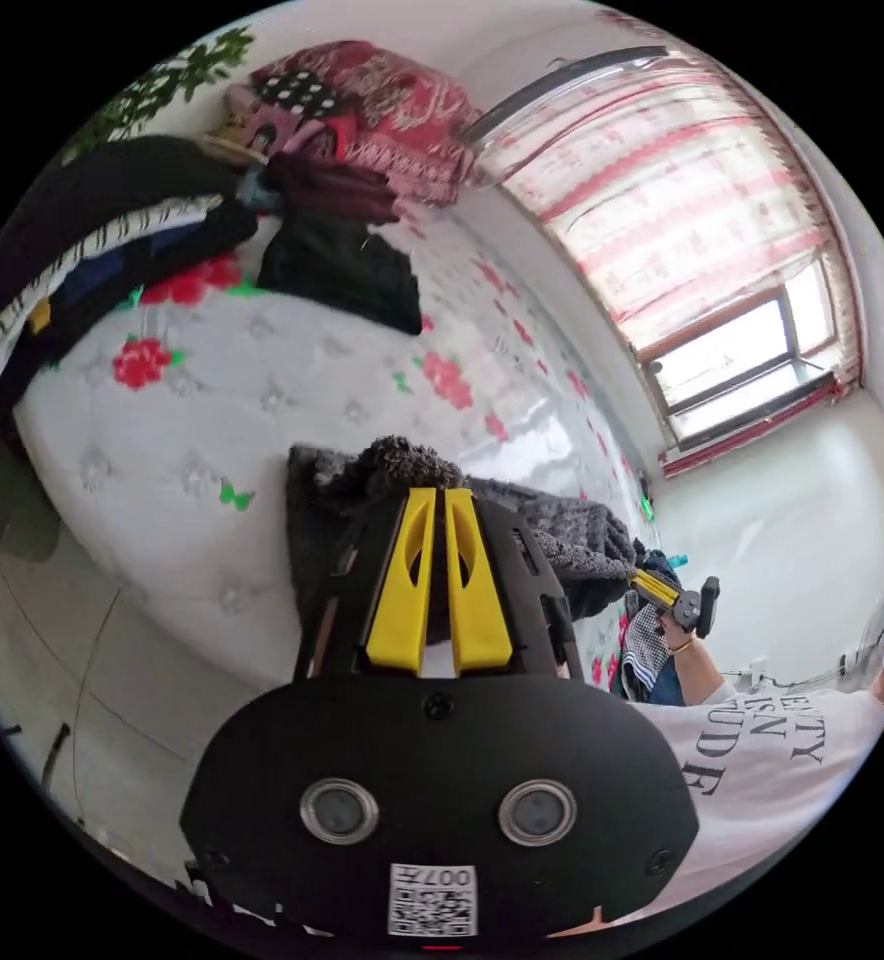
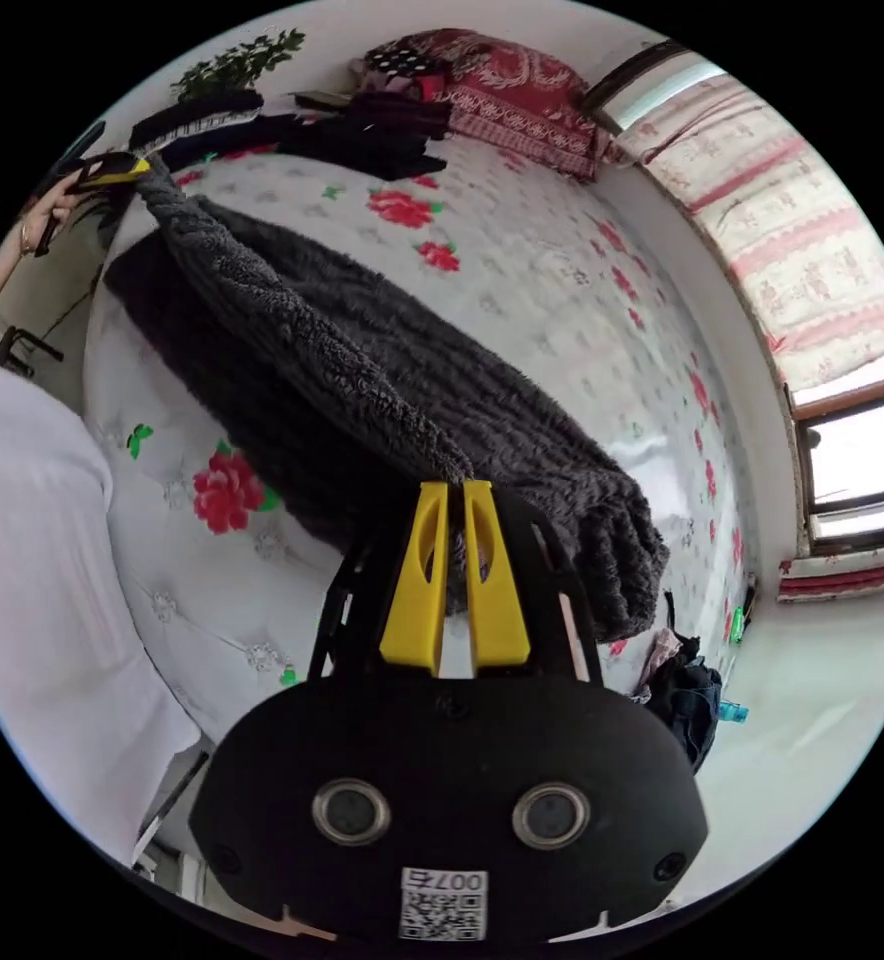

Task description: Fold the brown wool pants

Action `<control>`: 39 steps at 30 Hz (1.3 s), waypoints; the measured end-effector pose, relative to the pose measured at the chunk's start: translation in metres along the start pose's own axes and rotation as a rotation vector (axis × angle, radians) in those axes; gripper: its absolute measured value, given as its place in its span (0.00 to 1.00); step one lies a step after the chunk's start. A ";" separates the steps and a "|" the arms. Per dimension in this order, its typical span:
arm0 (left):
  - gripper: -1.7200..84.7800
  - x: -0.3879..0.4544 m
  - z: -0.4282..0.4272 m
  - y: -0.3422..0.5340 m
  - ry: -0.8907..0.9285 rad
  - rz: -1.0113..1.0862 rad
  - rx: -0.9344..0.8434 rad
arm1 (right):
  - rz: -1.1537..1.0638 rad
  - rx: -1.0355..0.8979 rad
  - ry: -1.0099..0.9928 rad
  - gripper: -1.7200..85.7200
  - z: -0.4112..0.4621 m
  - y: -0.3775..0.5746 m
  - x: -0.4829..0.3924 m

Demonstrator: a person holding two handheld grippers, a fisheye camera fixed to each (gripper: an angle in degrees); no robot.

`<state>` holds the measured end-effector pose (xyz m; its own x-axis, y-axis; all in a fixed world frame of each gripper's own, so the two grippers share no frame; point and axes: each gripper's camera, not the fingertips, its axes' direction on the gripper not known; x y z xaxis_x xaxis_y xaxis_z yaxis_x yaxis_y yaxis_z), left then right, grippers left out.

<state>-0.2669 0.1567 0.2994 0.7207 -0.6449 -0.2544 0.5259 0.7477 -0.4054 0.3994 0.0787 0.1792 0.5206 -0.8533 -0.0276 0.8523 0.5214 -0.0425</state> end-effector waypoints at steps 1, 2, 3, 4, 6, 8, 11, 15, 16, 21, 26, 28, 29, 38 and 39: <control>0.01 0.016 -0.016 -0.008 -0.007 0.057 0.062 | 0.020 0.025 0.000 0.02 -0.009 -0.004 0.006; 0.01 0.027 -0.028 -0.009 -0.023 0.110 0.110 | 0.038 0.058 -0.009 0.02 -0.023 -0.011 0.013; 0.01 0.030 -0.032 -0.008 -0.041 0.132 0.122 | 0.029 0.077 -0.012 0.02 -0.031 -0.014 0.014; 0.01 0.031 -0.030 -0.002 -0.097 0.157 0.118 | 0.005 0.081 -0.006 0.02 -0.031 -0.014 0.010; 0.01 0.010 -0.004 0.014 -0.175 0.127 0.029 | -0.044 0.041 -0.032 0.02 -0.016 -0.009 -0.001; 0.01 -0.053 0.057 0.049 -0.149 -0.106 -0.187 | -0.055 -0.035 -0.101 0.02 0.010 -0.001 -0.012; 0.01 -0.093 0.094 0.096 -0.118 -0.264 -0.292 | -0.085 -0.205 -0.172 0.02 0.051 0.013 -0.024; 0.01 -0.085 0.084 0.107 -0.085 -0.243 -0.223 | -0.183 -0.224 -0.140 0.02 0.034 0.022 -0.018; 0.01 -0.081 0.082 0.107 -0.092 -0.220 -0.226 | -0.182 -0.222 -0.150 0.02 0.025 0.022 -0.007; 0.01 -0.055 0.063 0.113 -0.119 -0.157 -0.192 | -0.092 -0.170 -0.189 0.03 -0.012 0.029 0.045; 0.03 -0.039 0.090 0.137 -0.183 -0.056 -0.261 | 0.013 -0.128 -0.234 0.04 -0.033 0.051 0.092; 0.05 -0.057 0.128 0.153 -0.222 -0.122 -0.384 | 0.076 -0.212 -0.305 0.06 -0.016 0.055 0.106; 0.07 -0.064 0.140 0.162 -0.168 -0.152 -0.382 | 0.091 -0.218 -0.321 0.06 -0.016 0.056 0.111; 0.14 -0.043 0.093 0.191 -0.227 -0.171 -0.214 | 0.880 0.021 -0.462 0.11 -0.064 0.180 0.341; 0.14 -0.039 0.089 0.192 -0.235 -0.168 -0.199 | 1.015 0.053 -0.500 0.12 -0.062 0.208 0.373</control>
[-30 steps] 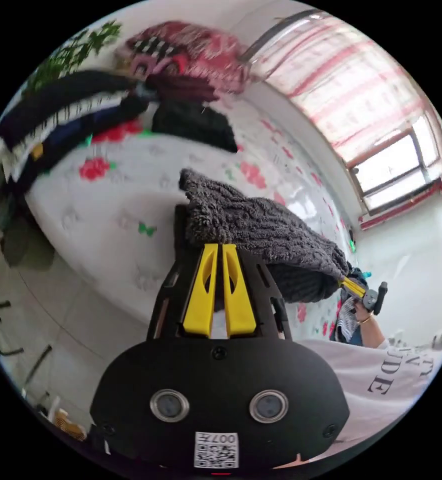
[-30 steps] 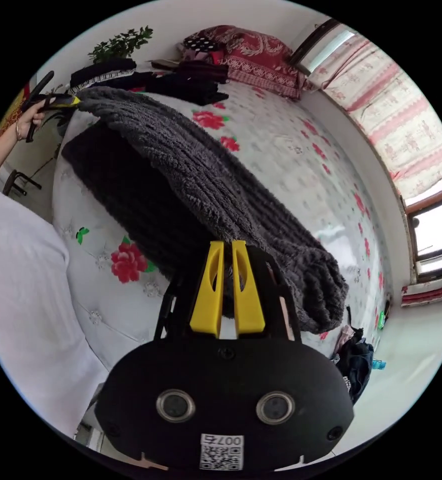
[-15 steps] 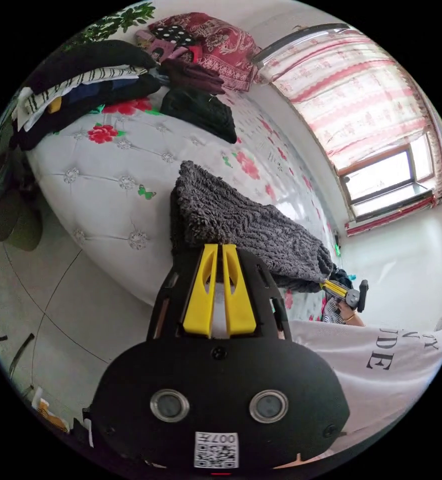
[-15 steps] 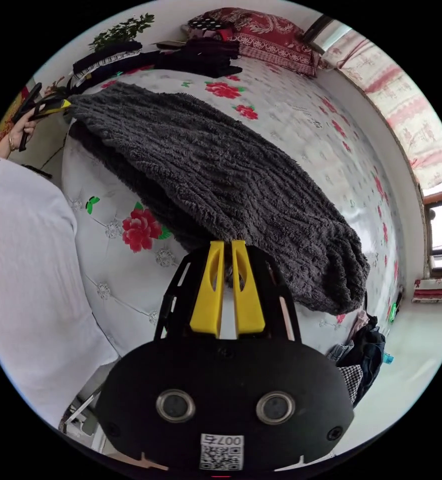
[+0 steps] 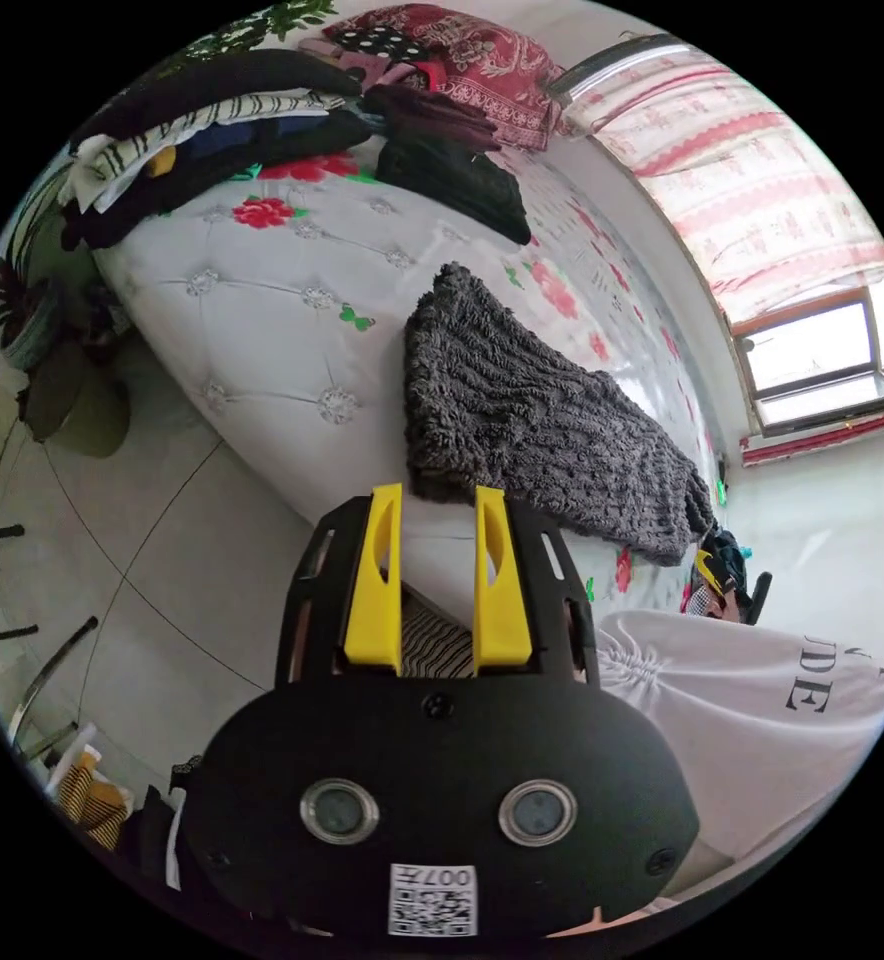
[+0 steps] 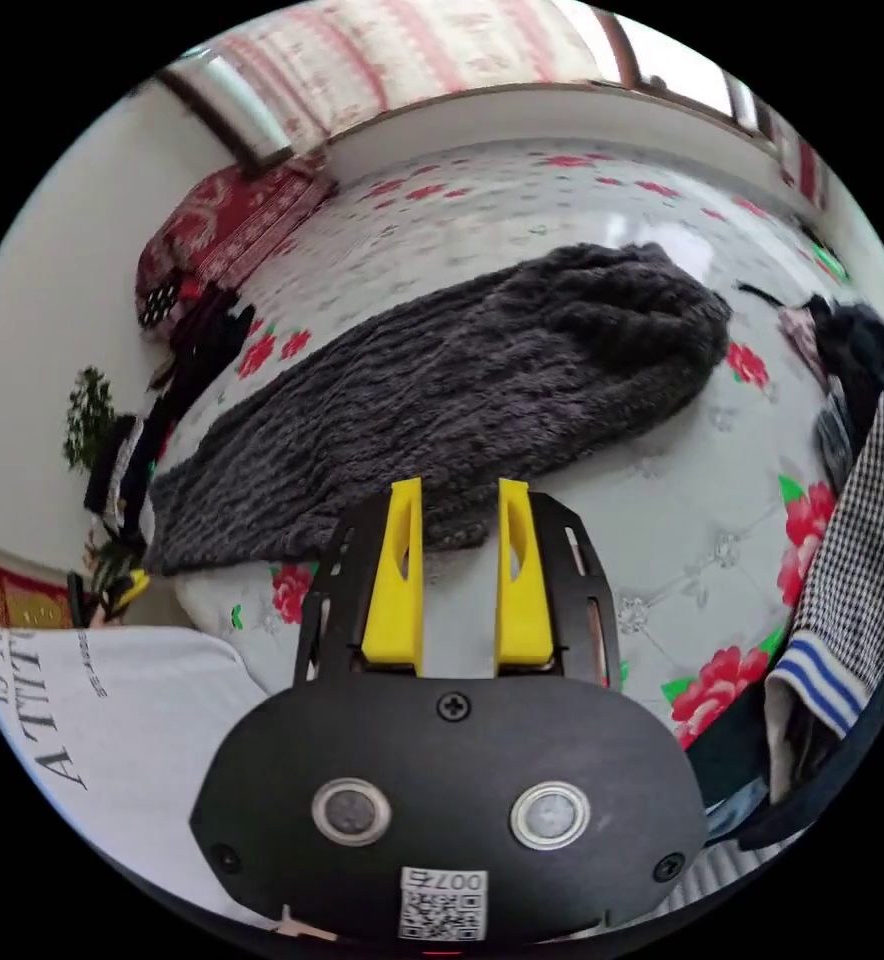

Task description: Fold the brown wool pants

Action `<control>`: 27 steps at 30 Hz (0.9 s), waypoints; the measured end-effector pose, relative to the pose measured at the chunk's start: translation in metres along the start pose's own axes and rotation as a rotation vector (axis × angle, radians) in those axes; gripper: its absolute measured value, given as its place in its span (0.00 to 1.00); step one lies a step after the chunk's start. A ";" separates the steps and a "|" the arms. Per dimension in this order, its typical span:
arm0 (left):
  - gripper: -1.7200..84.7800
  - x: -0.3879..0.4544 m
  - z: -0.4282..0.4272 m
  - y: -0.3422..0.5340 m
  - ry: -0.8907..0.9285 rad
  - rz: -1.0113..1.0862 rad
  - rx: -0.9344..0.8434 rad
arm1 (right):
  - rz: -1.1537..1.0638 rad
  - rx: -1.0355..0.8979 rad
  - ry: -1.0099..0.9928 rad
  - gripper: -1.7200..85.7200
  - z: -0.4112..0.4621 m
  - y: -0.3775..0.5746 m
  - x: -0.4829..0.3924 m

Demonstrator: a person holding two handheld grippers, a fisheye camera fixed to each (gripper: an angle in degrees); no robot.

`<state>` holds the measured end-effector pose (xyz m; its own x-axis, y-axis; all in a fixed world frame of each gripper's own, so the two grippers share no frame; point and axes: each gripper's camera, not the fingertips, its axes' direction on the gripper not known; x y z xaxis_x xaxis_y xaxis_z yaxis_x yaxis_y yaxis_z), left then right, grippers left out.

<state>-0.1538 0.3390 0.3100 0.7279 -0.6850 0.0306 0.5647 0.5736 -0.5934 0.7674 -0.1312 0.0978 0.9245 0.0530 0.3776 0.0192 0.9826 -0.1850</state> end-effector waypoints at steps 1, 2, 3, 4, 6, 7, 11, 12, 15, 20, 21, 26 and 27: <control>0.13 0.011 -0.005 0.003 -0.015 0.028 0.026 | 0.110 0.038 -0.043 0.12 -0.014 -0.007 0.030; 0.13 0.027 -0.004 0.004 -0.032 0.068 0.041 | 0.154 0.048 -0.054 0.12 -0.018 -0.010 0.042; 0.13 0.036 -0.001 0.004 -0.036 0.091 0.042 | 0.210 0.047 -0.075 0.12 -0.020 -0.016 0.059; 0.13 0.055 0.012 0.002 -0.035 0.143 0.032 | 0.227 0.034 -0.088 0.13 -0.019 -0.020 0.065; 0.13 0.086 0.044 -0.002 -0.032 0.210 -0.009 | 0.275 -0.040 -0.143 0.13 -0.002 -0.036 0.073; 0.13 0.105 0.072 -0.003 -0.034 0.234 -0.045 | 0.289 -0.068 -0.183 0.13 0.007 -0.044 0.072; 0.12 0.150 0.180 -0.004 -0.258 0.312 -0.242 | 0.381 -0.150 -0.257 0.09 0.025 -0.060 0.070; 0.11 0.155 0.186 -0.003 -0.287 0.345 -0.231 | 0.389 -0.148 -0.225 0.07 0.017 -0.061 0.070; 0.08 0.161 0.201 -0.017 -0.354 0.405 -0.295 | 0.275 -0.114 -0.149 0.04 -0.029 -0.055 0.063; 0.06 0.138 0.203 -0.038 -0.521 0.373 -0.351 | 0.203 -0.196 -0.197 0.03 -0.077 0.023 0.032; 0.06 0.134 0.202 -0.037 -0.544 0.361 -0.347 | 0.191 -0.229 -0.216 0.04 -0.078 0.049 0.018; 0.07 0.092 0.178 -0.015 -0.481 0.136 -0.207 | 0.136 -0.200 -0.204 0.08 -0.116 0.100 -0.007; 0.08 0.089 0.174 -0.012 -0.454 0.109 -0.184 | 0.097 -0.141 -0.128 0.09 -0.141 0.096 -0.004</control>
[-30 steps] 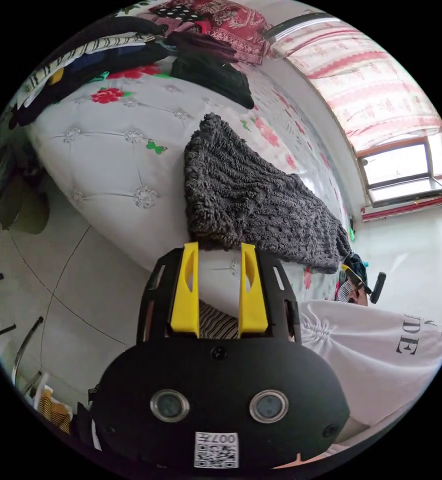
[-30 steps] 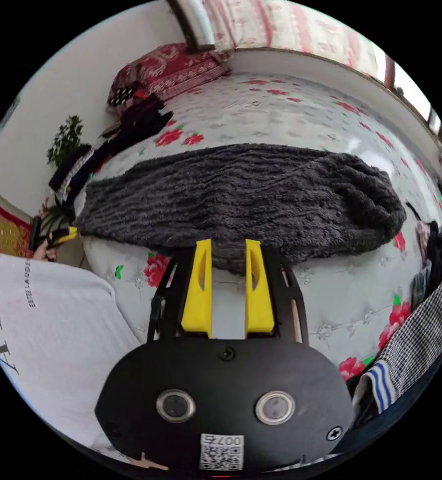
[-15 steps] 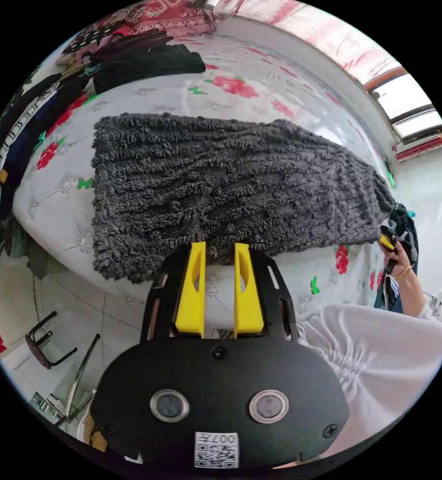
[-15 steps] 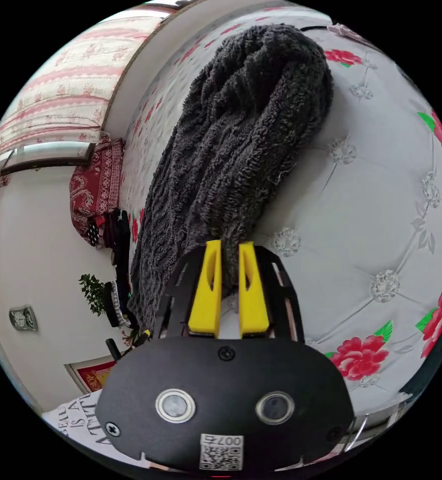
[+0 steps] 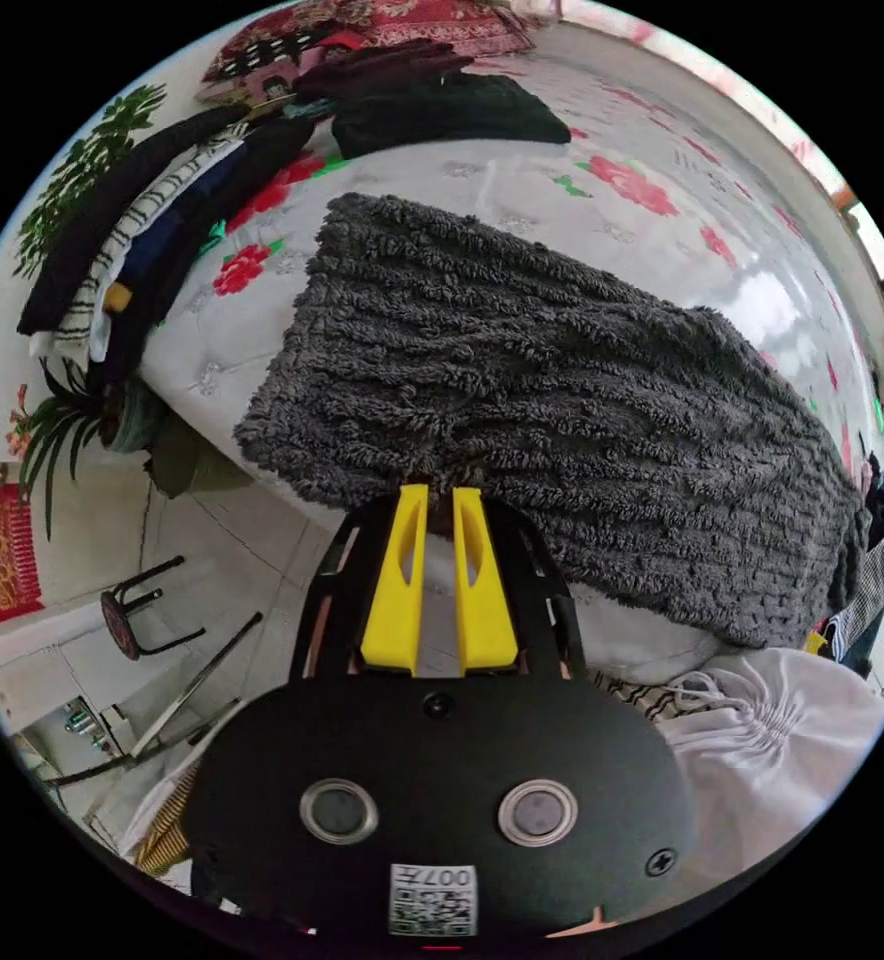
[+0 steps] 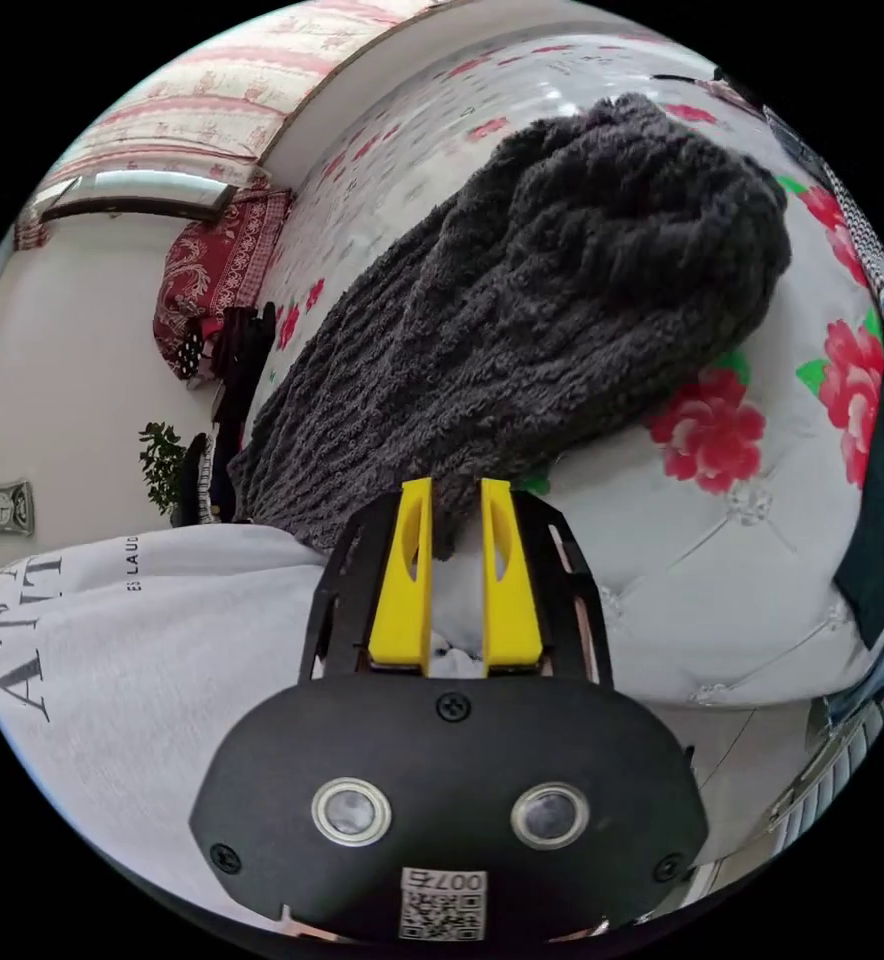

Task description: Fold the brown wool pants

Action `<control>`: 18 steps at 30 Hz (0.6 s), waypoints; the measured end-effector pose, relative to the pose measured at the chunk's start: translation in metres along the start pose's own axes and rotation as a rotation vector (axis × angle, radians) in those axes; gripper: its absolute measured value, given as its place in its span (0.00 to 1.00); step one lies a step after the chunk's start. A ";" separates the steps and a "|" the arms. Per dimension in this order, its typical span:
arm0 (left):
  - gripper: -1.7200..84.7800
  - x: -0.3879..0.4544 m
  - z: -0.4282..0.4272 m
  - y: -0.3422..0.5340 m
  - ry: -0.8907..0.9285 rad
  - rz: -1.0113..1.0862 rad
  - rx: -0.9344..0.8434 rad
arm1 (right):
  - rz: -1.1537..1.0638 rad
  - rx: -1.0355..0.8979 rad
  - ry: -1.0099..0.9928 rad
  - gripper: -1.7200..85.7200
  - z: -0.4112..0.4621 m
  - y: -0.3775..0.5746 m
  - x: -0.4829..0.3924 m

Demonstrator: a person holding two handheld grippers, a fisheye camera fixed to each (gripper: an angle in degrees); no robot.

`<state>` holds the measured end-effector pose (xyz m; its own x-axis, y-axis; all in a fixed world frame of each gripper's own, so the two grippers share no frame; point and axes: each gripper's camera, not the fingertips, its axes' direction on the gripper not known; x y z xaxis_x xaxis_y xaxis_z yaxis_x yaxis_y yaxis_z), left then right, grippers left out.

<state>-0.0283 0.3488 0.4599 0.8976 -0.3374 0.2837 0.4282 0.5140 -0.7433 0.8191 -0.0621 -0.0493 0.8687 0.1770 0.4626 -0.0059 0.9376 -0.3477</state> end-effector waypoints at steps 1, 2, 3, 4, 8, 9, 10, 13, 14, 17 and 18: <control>0.08 -0.004 -0.005 0.007 0.036 -0.047 0.033 | -0.019 0.036 0.047 0.09 -0.014 -0.002 0.000; 0.08 -0.006 -0.012 0.015 0.062 -0.085 0.071 | -0.051 0.109 0.147 0.10 -0.042 -0.009 0.002; 0.08 -0.006 -0.016 0.019 0.073 -0.100 0.092 | -0.065 0.171 0.229 0.11 -0.067 -0.019 0.006; 0.08 -0.005 -0.025 0.029 0.091 -0.132 0.138 | -0.059 0.216 0.274 0.11 -0.088 -0.033 0.014; 0.05 0.021 -0.048 0.060 0.153 -0.155 0.260 | -0.036 0.269 0.281 0.13 -0.118 -0.079 0.037; 0.05 0.028 -0.049 0.063 0.161 -0.138 0.267 | -0.054 0.267 0.287 0.13 -0.119 -0.094 0.038; 0.06 0.044 -0.050 0.068 0.169 -0.097 0.273 | -0.078 0.247 0.300 0.13 -0.115 -0.108 0.037; 0.07 0.091 -0.042 0.075 0.134 0.027 0.266 | -0.128 0.167 0.303 0.13 -0.099 -0.134 0.033; 0.08 0.106 -0.034 0.077 0.120 0.053 0.260 | -0.145 0.095 0.308 0.12 -0.086 -0.144 0.033; 0.08 0.133 -0.003 0.073 0.101 0.089 0.190 | -0.211 -0.043 0.410 0.09 -0.071 -0.151 0.029; 0.08 0.136 0.007 0.071 0.089 0.092 0.154 | -0.241 -0.005 0.457 0.09 -0.087 -0.148 0.025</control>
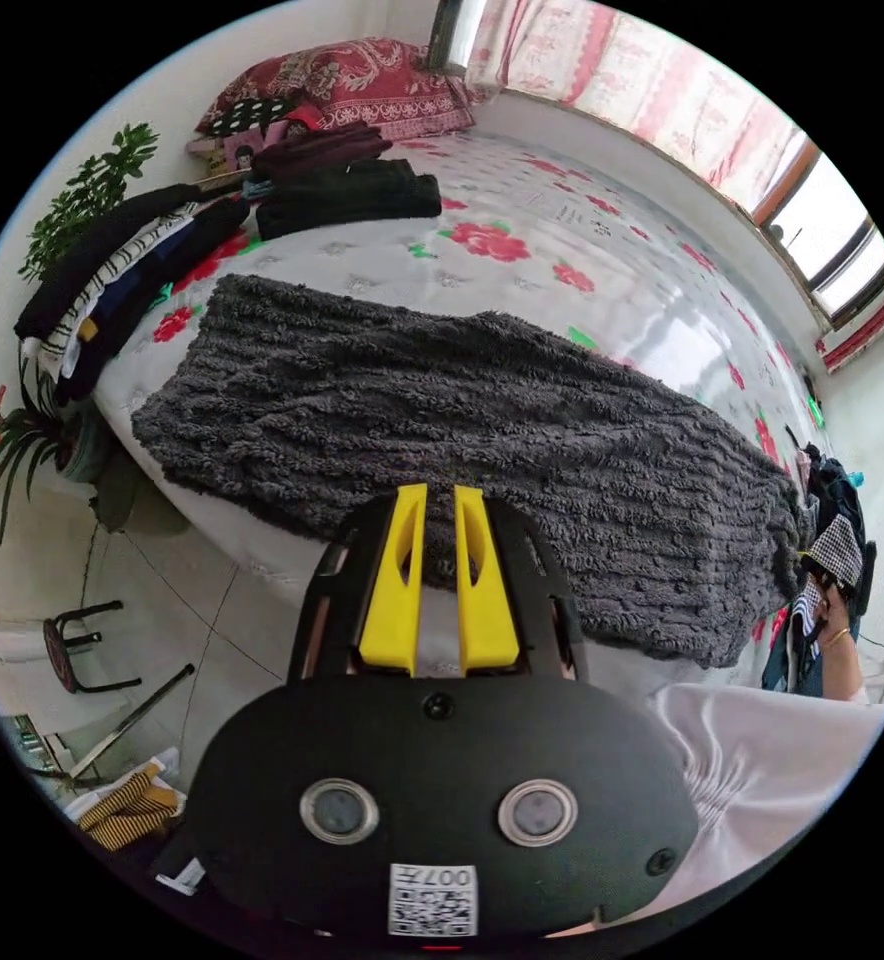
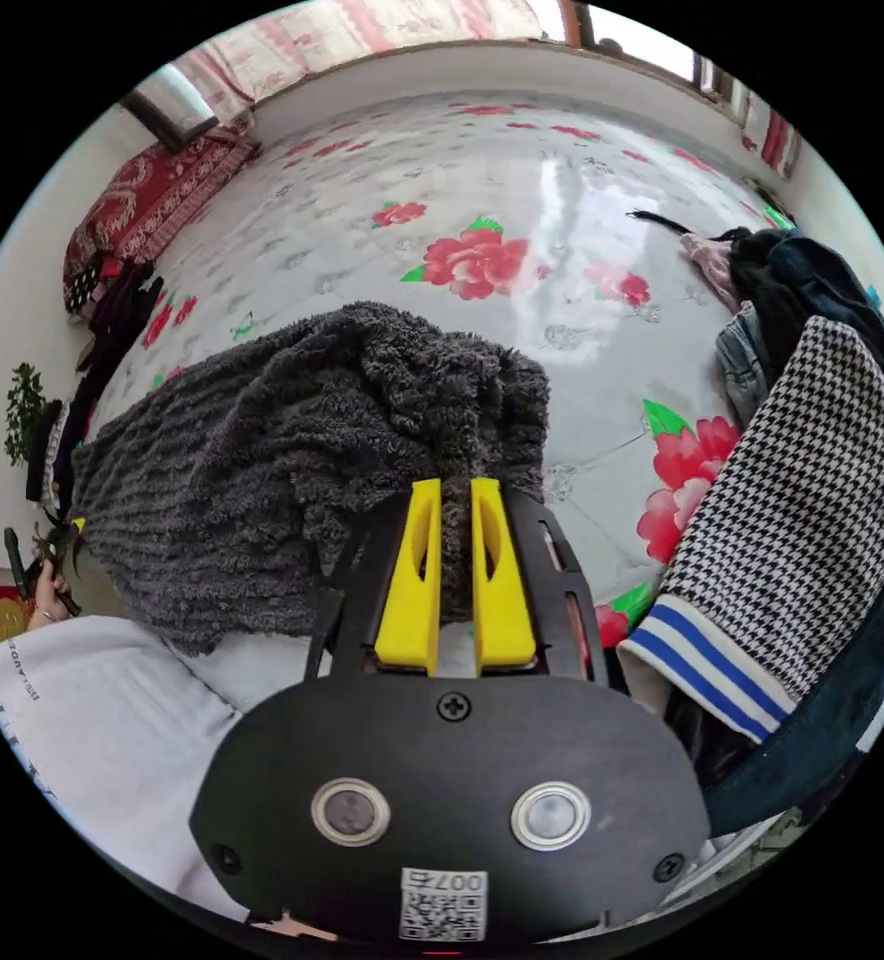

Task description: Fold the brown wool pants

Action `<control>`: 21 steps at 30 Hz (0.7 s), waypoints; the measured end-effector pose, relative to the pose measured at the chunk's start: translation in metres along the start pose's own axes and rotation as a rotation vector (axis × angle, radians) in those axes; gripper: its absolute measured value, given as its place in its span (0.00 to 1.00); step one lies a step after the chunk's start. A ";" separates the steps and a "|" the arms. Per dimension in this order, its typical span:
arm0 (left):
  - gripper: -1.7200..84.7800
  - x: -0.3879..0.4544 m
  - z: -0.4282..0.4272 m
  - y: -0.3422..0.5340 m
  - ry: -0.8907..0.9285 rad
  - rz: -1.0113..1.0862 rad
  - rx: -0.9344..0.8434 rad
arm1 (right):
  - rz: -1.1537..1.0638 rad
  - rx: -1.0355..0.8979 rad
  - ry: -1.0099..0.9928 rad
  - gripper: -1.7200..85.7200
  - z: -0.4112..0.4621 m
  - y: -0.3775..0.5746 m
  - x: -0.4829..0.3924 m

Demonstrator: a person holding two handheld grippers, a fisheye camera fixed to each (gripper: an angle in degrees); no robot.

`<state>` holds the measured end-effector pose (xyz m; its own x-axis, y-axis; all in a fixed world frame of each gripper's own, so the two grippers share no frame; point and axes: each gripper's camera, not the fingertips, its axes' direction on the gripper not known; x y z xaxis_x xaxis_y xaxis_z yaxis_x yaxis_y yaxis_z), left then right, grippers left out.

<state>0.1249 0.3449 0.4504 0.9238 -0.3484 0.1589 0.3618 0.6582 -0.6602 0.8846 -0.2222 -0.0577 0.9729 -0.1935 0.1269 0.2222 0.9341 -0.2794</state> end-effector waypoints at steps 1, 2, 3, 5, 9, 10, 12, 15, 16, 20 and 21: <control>0.08 0.003 0.021 -0.001 -0.027 -0.001 -0.078 | 0.005 0.021 0.020 0.08 -0.010 0.003 0.004; 0.08 0.004 0.027 0.001 -0.035 -0.003 -0.063 | 0.027 0.057 0.034 0.08 -0.029 0.009 0.017; 0.08 0.005 0.026 0.002 -0.036 -0.004 -0.042 | 0.046 0.071 0.014 0.08 -0.040 0.015 0.030; 0.08 0.005 0.024 -0.004 -0.037 -0.038 -0.065 | 0.063 0.029 -0.022 0.08 -0.038 0.020 0.046; 0.08 0.011 0.000 -0.002 -0.071 -0.015 -0.035 | 0.139 0.030 -0.123 0.11 -0.038 0.033 0.066; 0.08 0.009 -0.013 0.005 -0.056 -0.030 -0.002 | 0.177 0.104 -0.155 0.12 -0.051 0.046 0.072; 0.08 0.000 -0.031 0.019 -0.006 -0.076 0.046 | 0.254 0.222 -0.222 0.13 -0.072 0.074 0.083; 0.08 -0.019 -0.051 0.052 0.070 -0.159 0.082 | 0.409 0.296 -0.440 0.15 -0.075 0.128 0.107; 0.08 -0.028 -0.053 0.066 0.097 -0.195 0.071 | 0.461 0.271 -0.542 0.16 -0.062 0.147 0.112; 0.08 -0.058 -0.054 0.110 0.193 -0.326 0.019 | 0.521 0.124 -0.713 0.16 -0.009 0.178 0.103; 0.08 -0.062 -0.055 0.115 0.207 -0.345 0.015 | 0.540 0.117 -0.757 0.17 0.003 0.181 0.099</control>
<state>0.1020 0.4058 0.3245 0.7036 -0.6767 0.2170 0.6493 0.4881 -0.5832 1.0213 -0.0716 -0.0924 0.6324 0.4837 0.6050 -0.2953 0.8726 -0.3890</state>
